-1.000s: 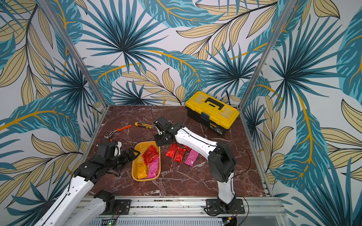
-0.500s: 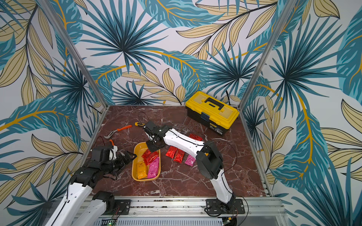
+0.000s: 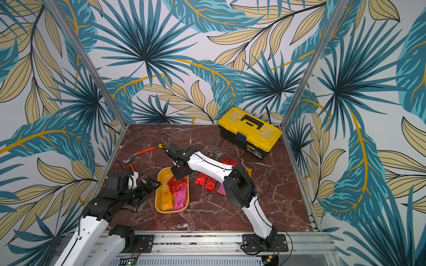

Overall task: Take the tea bags out of the storage box
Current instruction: Pick up the tea bag from the storage box.

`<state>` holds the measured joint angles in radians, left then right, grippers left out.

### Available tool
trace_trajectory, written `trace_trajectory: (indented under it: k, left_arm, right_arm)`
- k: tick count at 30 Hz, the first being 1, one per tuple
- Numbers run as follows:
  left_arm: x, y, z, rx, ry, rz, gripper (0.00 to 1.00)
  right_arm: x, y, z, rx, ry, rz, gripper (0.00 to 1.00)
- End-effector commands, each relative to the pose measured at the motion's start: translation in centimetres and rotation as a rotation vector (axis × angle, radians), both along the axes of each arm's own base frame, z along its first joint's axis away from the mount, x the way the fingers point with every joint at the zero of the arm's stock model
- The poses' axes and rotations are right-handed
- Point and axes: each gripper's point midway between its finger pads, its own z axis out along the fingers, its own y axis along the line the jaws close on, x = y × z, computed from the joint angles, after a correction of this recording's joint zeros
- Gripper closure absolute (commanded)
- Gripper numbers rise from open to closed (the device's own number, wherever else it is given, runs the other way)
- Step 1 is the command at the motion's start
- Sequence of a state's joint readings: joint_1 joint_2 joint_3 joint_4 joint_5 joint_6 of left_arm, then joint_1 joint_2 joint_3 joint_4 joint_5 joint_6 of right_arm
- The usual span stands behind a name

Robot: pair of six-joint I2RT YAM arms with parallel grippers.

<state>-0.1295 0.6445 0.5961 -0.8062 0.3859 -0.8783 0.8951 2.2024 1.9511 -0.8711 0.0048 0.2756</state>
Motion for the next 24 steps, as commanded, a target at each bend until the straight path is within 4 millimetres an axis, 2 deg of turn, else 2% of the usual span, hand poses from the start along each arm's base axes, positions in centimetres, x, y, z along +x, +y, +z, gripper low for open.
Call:
trace_trajectory:
  k: [1, 9, 18, 24]
  left_arm:
    - [-0.4, 0.2, -0.7, 0.004, 0.010, -0.002, 0.00]
    - [-0.4, 0.1, -0.6, -0.001, 0.006, -0.001, 0.00]
    - [-0.6, 0.2, -0.6, -0.002, 0.003, 0.002, 0.00]
    - [-0.7, 0.2, -0.6, -0.003, 0.002, 0.005, 0.00]
  right_arm:
    - [-0.4, -0.1, -1.4, -0.043, 0.020, 0.013, 0.51]
    - [-1.2, 0.5, -2.4, -0.027, 0.070, 0.013, 0.51]
    - [-2.0, 0.8, -2.6, -0.012, 0.104, -0.001, 0.51]
    - [-2.8, 1.2, -2.1, 0.009, 0.122, -0.007, 0.51]
